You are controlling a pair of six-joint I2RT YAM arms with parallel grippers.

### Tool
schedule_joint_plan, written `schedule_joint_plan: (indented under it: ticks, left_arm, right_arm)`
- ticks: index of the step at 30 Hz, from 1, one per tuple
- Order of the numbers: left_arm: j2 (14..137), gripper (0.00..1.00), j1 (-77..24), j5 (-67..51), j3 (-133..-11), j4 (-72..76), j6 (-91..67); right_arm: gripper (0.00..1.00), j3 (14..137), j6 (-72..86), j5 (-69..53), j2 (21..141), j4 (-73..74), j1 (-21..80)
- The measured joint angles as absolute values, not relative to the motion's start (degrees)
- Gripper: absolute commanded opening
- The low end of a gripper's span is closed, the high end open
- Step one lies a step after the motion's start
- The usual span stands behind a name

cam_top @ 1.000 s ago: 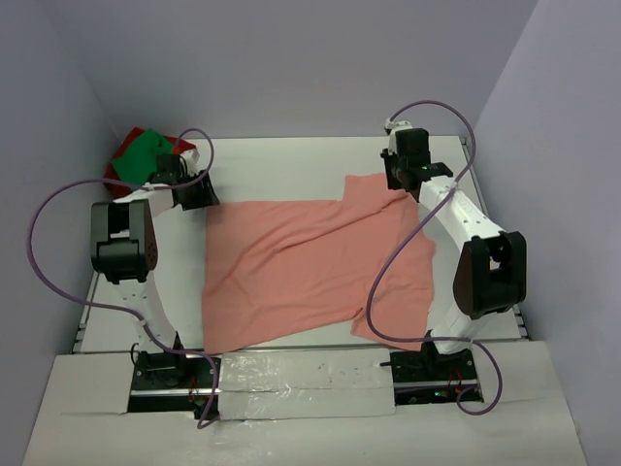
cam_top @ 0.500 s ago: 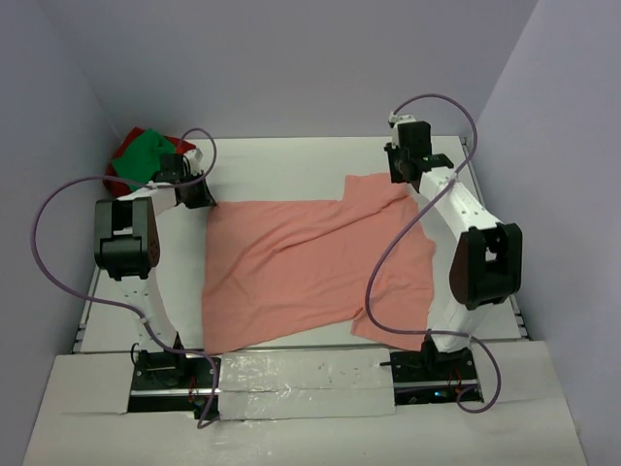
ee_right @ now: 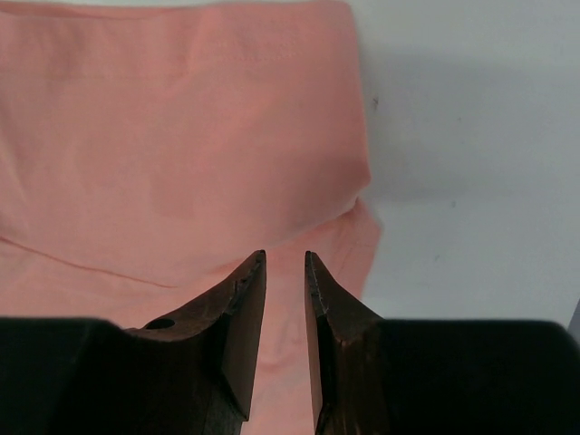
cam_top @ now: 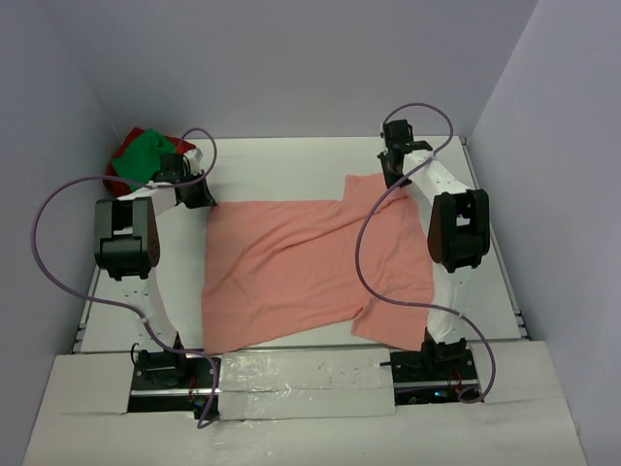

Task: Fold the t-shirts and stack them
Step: Flatten the tshirt out

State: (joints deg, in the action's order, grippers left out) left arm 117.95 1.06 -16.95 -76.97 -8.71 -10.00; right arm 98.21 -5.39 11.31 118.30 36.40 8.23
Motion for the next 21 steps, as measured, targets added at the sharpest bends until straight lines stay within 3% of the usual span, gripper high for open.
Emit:
schedule_joint_plan:
  ticks: [14, 21]
  left_arm:
    - [117.9, 0.0, 1.1, -17.0, -76.9, -8.6, -9.9]
    - [117.5, 0.0, 1.1, -17.0, -75.9, -7.6, -9.8]
  right_arm:
    - [0.33, 92.7, -10.2, 24.7, 119.0, 29.2, 7.7]
    - [0.34, 91.5, -12.5, 25.8, 119.0, 21.6, 7.0]
